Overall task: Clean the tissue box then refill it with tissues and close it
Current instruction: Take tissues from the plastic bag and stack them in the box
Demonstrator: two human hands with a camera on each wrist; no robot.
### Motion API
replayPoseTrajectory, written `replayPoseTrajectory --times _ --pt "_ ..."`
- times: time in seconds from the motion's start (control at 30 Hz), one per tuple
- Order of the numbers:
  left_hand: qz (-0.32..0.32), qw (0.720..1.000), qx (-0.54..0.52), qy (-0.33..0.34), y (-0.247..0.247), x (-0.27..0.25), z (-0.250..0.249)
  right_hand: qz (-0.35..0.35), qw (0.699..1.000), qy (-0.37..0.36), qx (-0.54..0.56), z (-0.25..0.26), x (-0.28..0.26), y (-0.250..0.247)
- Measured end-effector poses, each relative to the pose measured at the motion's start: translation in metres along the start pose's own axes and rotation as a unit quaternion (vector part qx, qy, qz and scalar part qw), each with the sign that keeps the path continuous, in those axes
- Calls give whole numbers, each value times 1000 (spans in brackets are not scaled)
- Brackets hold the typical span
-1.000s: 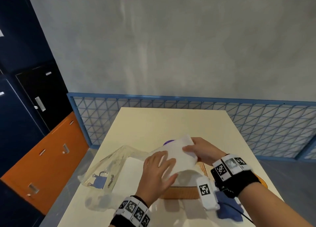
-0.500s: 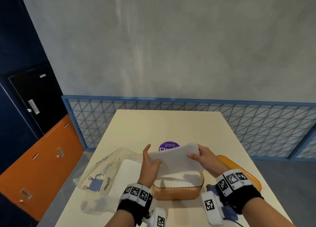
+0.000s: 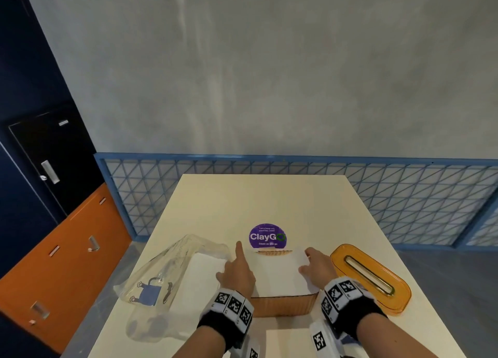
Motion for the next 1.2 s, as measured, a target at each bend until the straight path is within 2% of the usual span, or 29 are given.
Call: replayPoseTrajectory --times 0.2,0.27,0.3,0.37,0.4,0.43,0.5,0.57,0.6,0.7,0.87,0.97,1.03,1.13,1.2 --pt "24 995 98 26 4 2 -6 -36 998 -40 -37 2 1 9" --pt "16 993 113 36 4 2 -7 -48 992 -76 -87 8 -5 12" --pt "-2 990 132 51 0 1 -9 -78 984 -115 -114 15 -10 10" --pt "-49 976 175 123 -8 -3 -25 -139 959 -202 -145 31 -22 3" --pt "-57 965 188 174 -7 -6 -35 -162 943 -239 -164 37 -28 0" --pt "-35 952 206 223 -2 -9 -43 -159 928 -272 -200 43 -32 2" --pt "61 926 259 267 16 -11 -44 -49 929 -278 -240 42 -29 19" --pt "137 910 302 247 27 -7 -30 81 930 -206 -292 22 -24 34" --pt "153 908 311 235 29 -3 -24 116 929 -174 -306 14 -22 36" --pt "171 902 328 223 35 3 -18 146 918 -145 -339 9 -18 39" --pt "187 884 371 215 42 8 -23 151 887 -154 -409 16 -21 43" --pt "161 889 366 224 41 9 -28 132 881 -162 -423 18 -23 41" --pt "114 911 315 243 30 5 -35 108 884 -169 -423 20 -24 34" --pt "-13 960 149 238 -11 7 -27 22 917 -196 -347 30 -20 10" --pt "-91 975 99 178 -38 18 3 -49 936 -204 -282 32 -18 -12"
Point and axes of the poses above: each hand's wrist, its own x-axis towards the middle knuckle, its own y-axis out of the palm, z = x × y, the point moved 10 cm from there along x, towards the middle knuckle, and after that the axes turned 4 degrees about y, right-handed, at the moved point
